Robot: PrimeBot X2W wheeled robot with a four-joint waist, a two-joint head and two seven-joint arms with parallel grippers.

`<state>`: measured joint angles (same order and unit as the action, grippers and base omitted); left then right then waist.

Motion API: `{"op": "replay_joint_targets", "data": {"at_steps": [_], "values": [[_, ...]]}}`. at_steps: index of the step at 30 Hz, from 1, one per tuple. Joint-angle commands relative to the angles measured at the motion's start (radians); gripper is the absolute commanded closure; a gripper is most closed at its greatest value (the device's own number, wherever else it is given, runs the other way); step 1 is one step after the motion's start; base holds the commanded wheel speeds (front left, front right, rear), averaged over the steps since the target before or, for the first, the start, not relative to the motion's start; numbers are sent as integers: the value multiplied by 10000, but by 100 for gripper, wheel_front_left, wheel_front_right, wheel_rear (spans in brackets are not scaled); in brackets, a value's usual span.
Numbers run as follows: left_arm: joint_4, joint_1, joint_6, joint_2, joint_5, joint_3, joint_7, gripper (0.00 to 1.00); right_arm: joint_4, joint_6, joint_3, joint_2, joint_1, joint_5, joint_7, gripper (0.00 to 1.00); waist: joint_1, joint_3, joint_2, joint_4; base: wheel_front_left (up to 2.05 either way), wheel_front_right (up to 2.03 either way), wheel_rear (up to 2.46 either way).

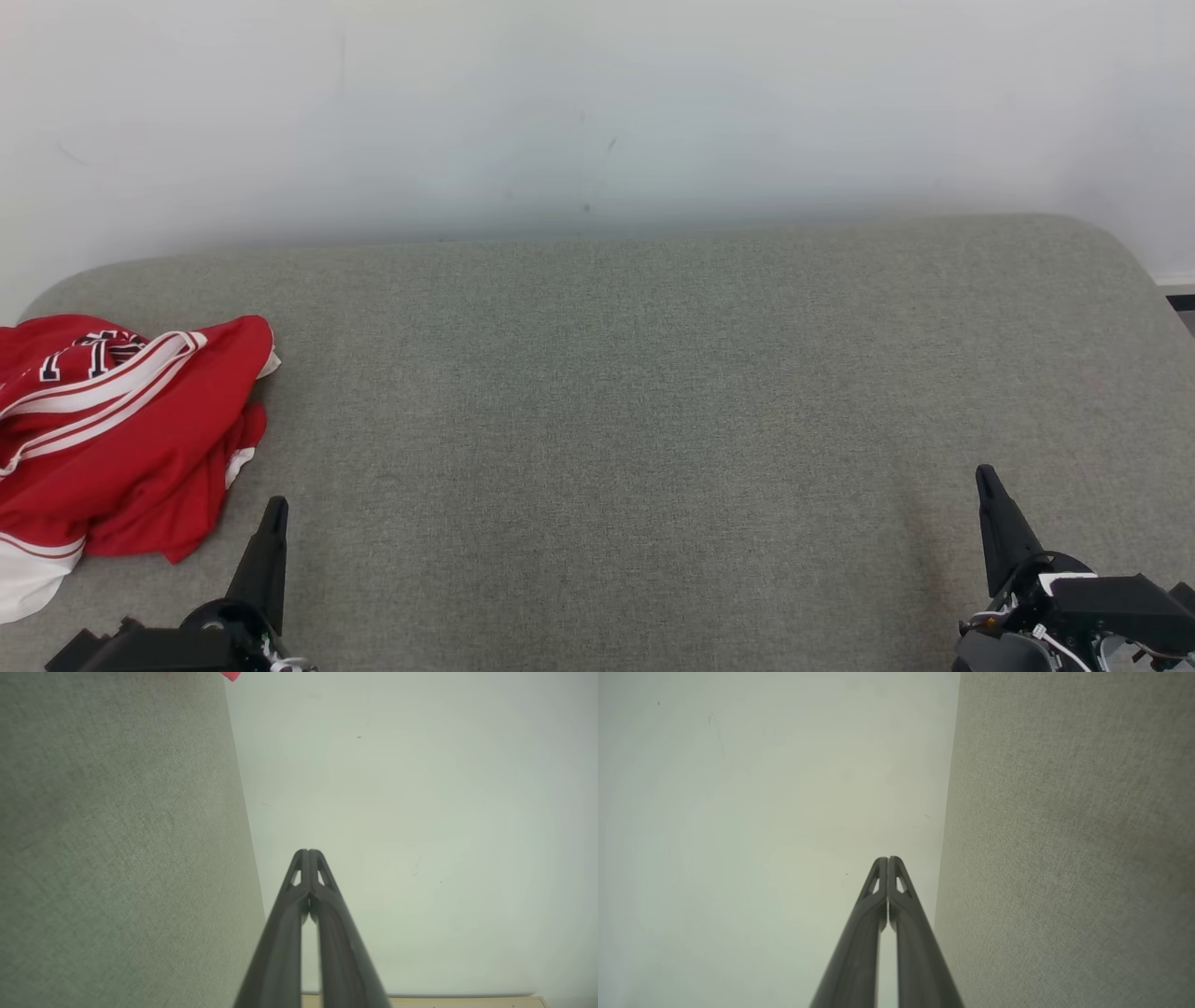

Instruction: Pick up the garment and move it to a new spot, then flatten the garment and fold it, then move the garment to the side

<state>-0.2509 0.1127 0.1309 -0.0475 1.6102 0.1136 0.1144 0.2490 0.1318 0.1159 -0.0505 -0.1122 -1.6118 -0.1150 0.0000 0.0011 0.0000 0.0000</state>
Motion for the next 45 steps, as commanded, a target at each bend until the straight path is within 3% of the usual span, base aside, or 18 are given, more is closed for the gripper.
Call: {"op": "replay_joint_targets", "data": {"at_steps": [1, 10, 11, 20, 29, 45], "values": [[30, 48, 10, -56, 36, 30, 38, 100, -25, -23, 5, 6, -31, -6, -20, 100, 0, 0, 0, 0, 0, 0, 0], [30, 48, 10, -56, 36, 30, 38, 100, -25, -23, 5, 6, -31, -6, -20, 100, 0, 0, 0, 0, 0, 0, 0], [-17, -4, 0, 6, -2, -2, 0, 0, 17, 0, -2, 4, 4, 0, 2, 0, 0, 0, 0, 0, 0, 0, 0], [-244, -260, -17, 56, -108, -196, -318, 0, 338, -1, -400, 24, 146, 139, 323, 0, 0, -88, 0, -25, 0, 0, 0], [-151, -401, -192, 42, -894, -391, -755, 0, 597, -2, -686, 19, 21, 1270, 759, 0, 0, -208, 0, -53, 0, 0, 0], [64, -580, -669, 0, -3575, -942, -1425, 0, 886, -5, -1015, 11, -67, 4603, 1429, 0, 0, -420, 0, -87, 0, 0, 0]]}}
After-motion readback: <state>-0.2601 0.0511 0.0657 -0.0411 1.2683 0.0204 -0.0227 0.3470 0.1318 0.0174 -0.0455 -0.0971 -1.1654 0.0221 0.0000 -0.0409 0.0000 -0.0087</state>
